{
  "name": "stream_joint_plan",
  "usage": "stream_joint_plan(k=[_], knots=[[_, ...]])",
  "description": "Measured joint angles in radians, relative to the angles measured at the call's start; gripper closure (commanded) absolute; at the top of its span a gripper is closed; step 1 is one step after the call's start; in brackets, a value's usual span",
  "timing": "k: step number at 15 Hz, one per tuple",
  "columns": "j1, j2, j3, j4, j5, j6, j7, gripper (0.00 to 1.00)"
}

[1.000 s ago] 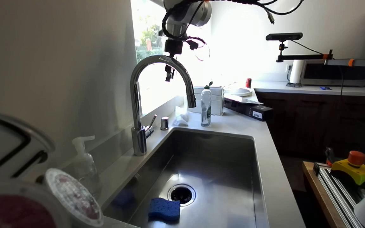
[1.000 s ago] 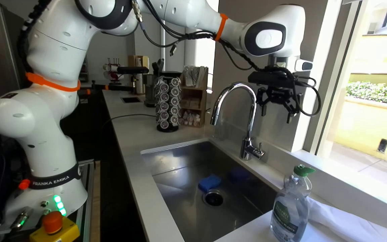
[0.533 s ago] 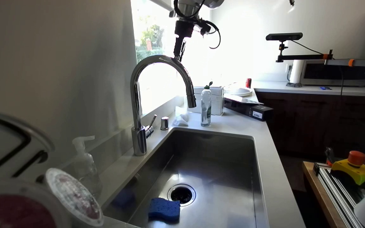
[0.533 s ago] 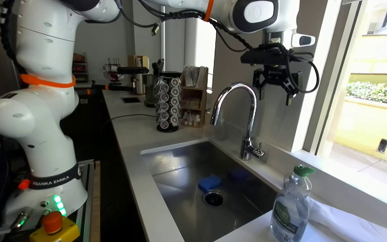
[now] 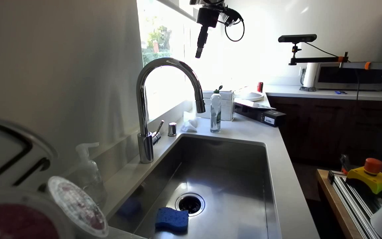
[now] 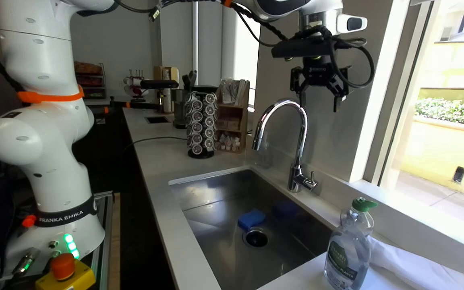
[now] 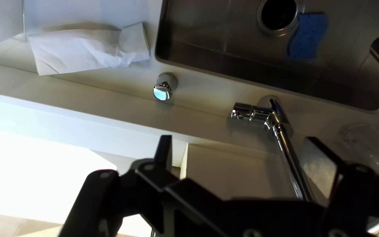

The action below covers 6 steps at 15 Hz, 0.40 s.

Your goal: Close the tap

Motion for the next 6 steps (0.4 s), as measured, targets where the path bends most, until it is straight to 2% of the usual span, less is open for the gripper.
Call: stream_joint_plan(k=[6], knots=[[0.029, -0.114, -0.026, -0.115, 0.001, -0.008, -0.074, 0.00]])
